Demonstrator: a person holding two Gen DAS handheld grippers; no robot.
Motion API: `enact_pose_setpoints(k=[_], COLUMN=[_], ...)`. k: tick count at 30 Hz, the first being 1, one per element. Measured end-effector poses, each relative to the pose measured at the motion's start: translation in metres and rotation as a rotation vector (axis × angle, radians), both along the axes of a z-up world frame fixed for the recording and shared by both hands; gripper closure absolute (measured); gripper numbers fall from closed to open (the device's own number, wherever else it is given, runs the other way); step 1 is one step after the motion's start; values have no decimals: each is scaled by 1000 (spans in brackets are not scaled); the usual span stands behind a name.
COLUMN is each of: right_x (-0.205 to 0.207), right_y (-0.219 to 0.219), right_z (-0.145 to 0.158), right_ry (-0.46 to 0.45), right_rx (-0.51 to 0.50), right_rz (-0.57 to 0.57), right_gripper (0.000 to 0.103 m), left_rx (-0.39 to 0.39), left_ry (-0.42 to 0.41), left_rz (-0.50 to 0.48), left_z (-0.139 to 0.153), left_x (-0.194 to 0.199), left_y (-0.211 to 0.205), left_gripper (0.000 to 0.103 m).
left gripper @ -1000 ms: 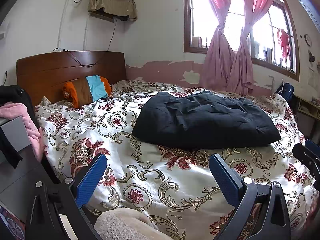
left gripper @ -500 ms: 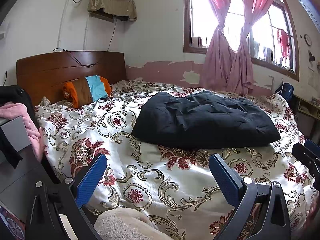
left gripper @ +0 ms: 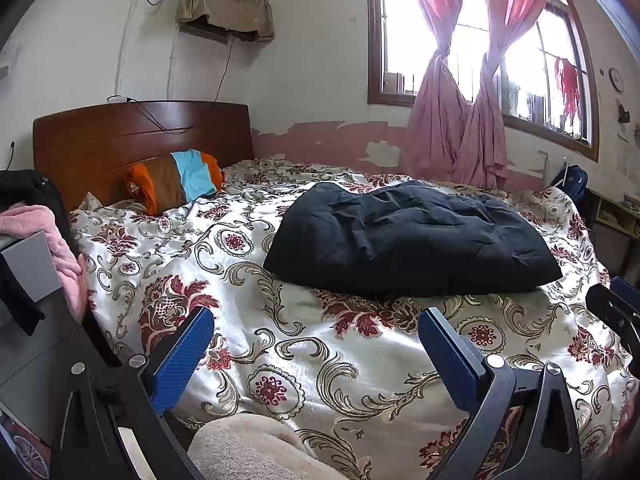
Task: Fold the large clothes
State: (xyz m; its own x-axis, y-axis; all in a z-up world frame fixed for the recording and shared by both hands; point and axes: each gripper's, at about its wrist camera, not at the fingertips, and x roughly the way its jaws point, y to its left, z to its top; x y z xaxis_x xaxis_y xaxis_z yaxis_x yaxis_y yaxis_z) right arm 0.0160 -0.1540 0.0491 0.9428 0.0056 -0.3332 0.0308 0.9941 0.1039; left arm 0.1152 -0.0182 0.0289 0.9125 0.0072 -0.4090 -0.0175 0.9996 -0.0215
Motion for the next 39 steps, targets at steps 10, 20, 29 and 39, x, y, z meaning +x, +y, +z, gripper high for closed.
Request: enact_pose_setpoints(k=[10, 20, 29, 39], right_x=[0, 0, 0, -1], right_y=[1, -1, 0, 2], right_z=[0, 0, 0, -1], right_ry=[1, 1, 3, 3], right_rx=[-1, 0, 1, 1], right_rz=[1, 0, 0, 0], right_gripper=[7, 7, 7, 7], left_rx=[-2, -5, -4, -4], left_ry=[6, 7, 7, 8], left_rz=[3, 2, 1, 2], left_z=[-3, -4, -4, -4], left_x=[-1, -1, -1, -1], left_y=[-1, -1, -1, -1], left_gripper=[0, 0, 0, 0])
